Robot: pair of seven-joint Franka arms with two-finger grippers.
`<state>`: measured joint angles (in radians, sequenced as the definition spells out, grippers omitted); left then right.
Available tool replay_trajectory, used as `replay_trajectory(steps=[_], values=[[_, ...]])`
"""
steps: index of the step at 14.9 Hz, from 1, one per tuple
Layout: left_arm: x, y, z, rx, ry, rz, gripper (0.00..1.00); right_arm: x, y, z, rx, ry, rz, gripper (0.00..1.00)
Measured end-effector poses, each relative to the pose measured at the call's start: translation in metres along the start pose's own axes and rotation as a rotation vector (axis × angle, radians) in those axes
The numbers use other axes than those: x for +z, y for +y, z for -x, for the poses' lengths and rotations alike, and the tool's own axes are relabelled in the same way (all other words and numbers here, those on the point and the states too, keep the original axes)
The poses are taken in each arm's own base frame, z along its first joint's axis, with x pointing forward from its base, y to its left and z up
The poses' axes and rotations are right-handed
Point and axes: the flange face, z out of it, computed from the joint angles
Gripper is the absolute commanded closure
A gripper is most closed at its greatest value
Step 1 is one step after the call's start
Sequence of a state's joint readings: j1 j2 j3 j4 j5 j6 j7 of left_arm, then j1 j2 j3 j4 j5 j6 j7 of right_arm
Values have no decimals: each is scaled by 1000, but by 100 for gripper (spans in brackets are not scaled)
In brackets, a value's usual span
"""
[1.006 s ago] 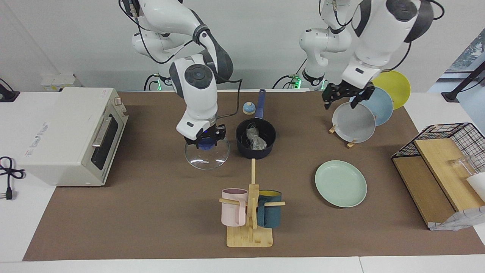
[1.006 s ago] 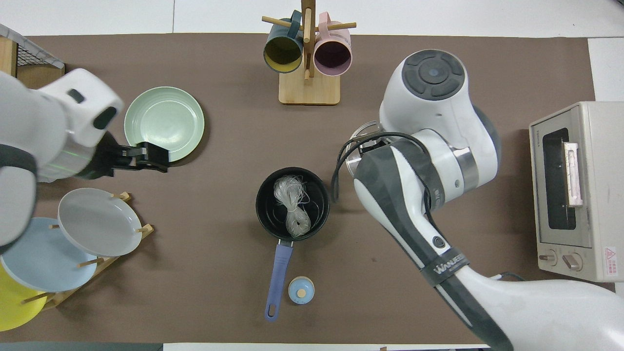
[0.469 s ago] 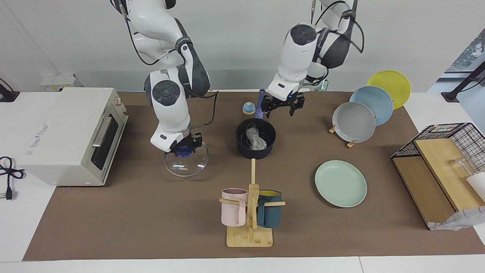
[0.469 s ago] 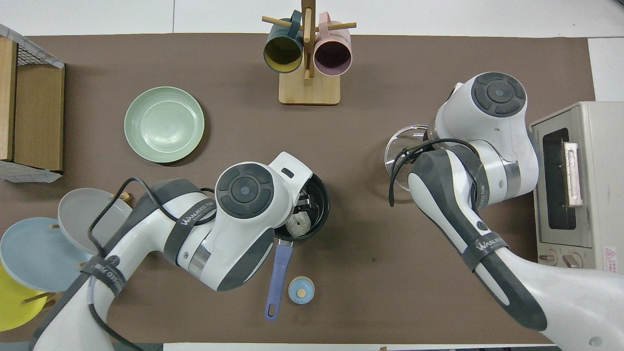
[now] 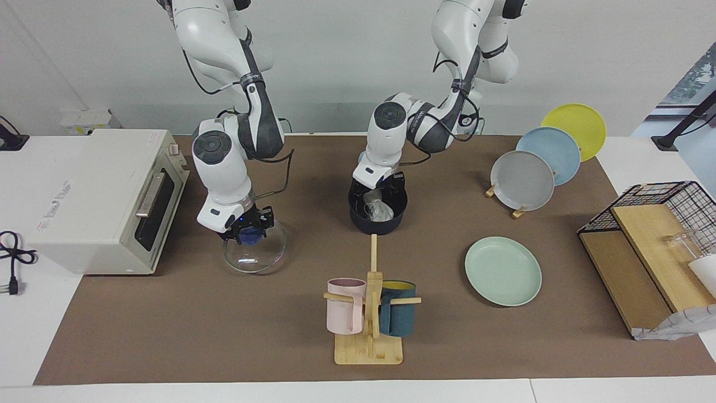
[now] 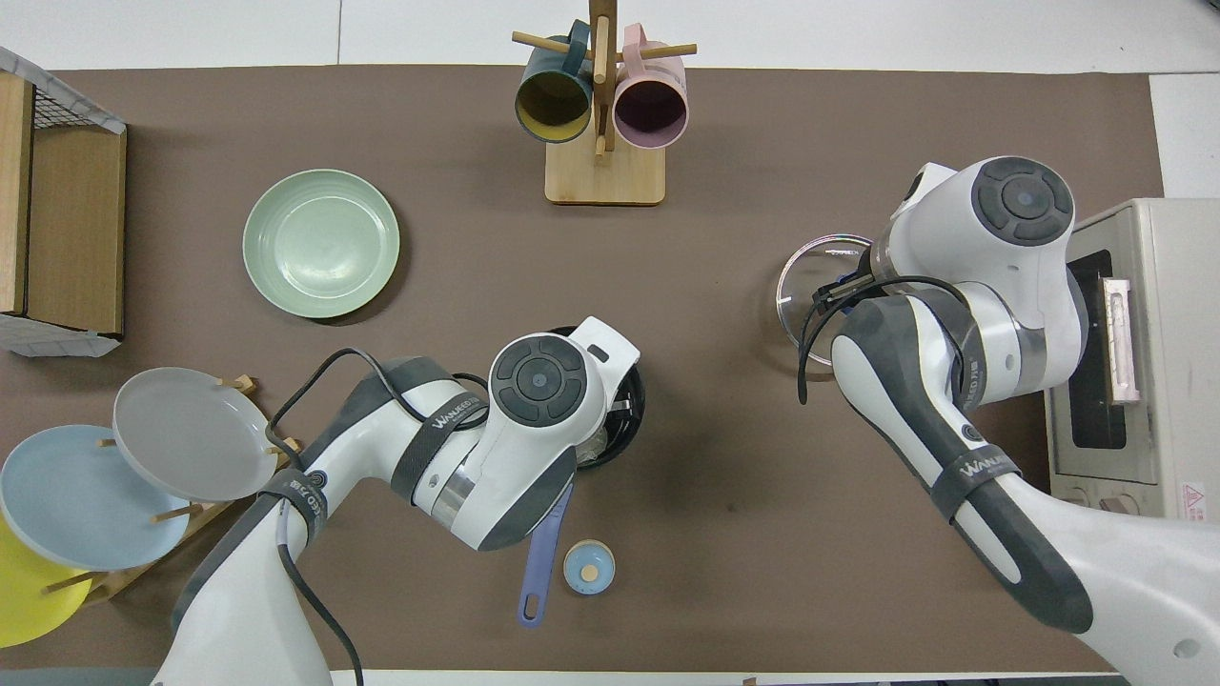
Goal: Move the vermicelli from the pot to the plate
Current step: 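Grasp the white vermicelli inside the saucepan with the left gripper, then carry the vermicelli to the green plate while the right gripper sets the lid down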
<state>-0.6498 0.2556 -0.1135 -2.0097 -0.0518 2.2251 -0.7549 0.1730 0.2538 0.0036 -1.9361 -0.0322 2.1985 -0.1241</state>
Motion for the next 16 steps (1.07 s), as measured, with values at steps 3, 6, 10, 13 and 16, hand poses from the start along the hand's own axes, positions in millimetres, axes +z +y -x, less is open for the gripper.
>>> replay_trajectory(steps=[3, 6, 10, 13, 16], values=[[7, 1, -3, 14, 6, 2, 74, 7, 2, 3, 4, 4, 1, 43], [7, -1, -6, 45, 11, 4, 100, 11, 4, 5, 3, 6, 1, 42], [-10, -3, -18, 47, 28, 15, 100, 26, 15, 11, 5, 14, 1, 32], [-44, -8, -29, 36, 23, 10, 100, 30, 16, 14, 8, 11, 0, 0], [-90, -14, -30, 28, 11, -2, 100, 22, 16, 11, 7, 26, 3, 0]])
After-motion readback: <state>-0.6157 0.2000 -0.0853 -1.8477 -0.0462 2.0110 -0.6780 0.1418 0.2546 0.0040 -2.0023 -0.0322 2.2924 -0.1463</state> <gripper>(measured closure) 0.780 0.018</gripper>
